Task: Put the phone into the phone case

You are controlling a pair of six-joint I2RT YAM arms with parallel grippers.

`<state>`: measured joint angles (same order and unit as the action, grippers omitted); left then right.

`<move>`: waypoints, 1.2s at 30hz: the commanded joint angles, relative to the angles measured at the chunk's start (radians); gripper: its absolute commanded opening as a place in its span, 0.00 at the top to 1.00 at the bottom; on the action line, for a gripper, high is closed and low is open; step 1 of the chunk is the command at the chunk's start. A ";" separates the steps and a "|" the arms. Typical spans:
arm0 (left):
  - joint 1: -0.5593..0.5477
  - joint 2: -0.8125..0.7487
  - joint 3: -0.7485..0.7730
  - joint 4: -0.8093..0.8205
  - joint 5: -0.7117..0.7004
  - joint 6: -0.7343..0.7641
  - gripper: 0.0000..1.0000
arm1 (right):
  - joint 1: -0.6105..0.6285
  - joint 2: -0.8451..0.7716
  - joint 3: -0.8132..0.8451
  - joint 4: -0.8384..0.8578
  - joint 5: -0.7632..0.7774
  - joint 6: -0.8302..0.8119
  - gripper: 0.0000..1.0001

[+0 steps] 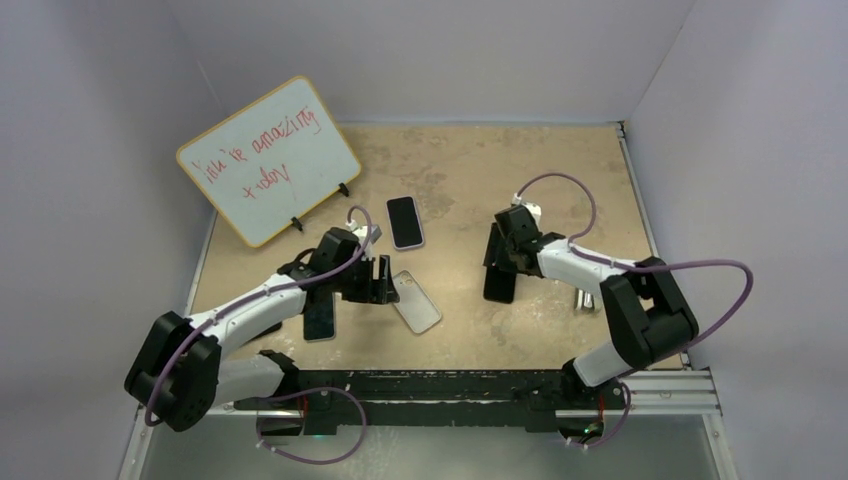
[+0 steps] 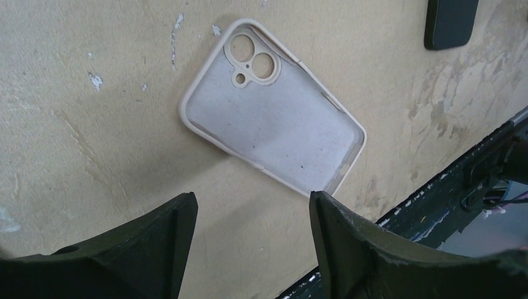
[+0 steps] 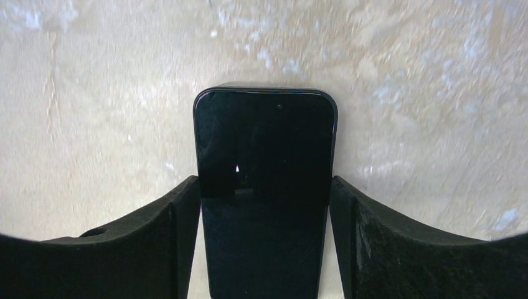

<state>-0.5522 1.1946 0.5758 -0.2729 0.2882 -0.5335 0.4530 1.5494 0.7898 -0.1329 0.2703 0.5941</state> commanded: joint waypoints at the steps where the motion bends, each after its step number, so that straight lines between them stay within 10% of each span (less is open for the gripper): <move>1: -0.005 0.010 -0.012 0.095 -0.042 -0.011 0.32 | 0.018 -0.096 -0.045 -0.026 -0.044 0.070 0.49; 36: -0.197 0.251 -0.017 0.382 -0.062 -0.099 0.47 | 0.030 -0.316 -0.252 -0.033 -0.114 0.118 0.54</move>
<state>-0.7250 1.4086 0.5232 0.0887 0.2535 -0.6212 0.4767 1.2568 0.5529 -0.1547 0.1726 0.7067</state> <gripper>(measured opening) 0.534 0.700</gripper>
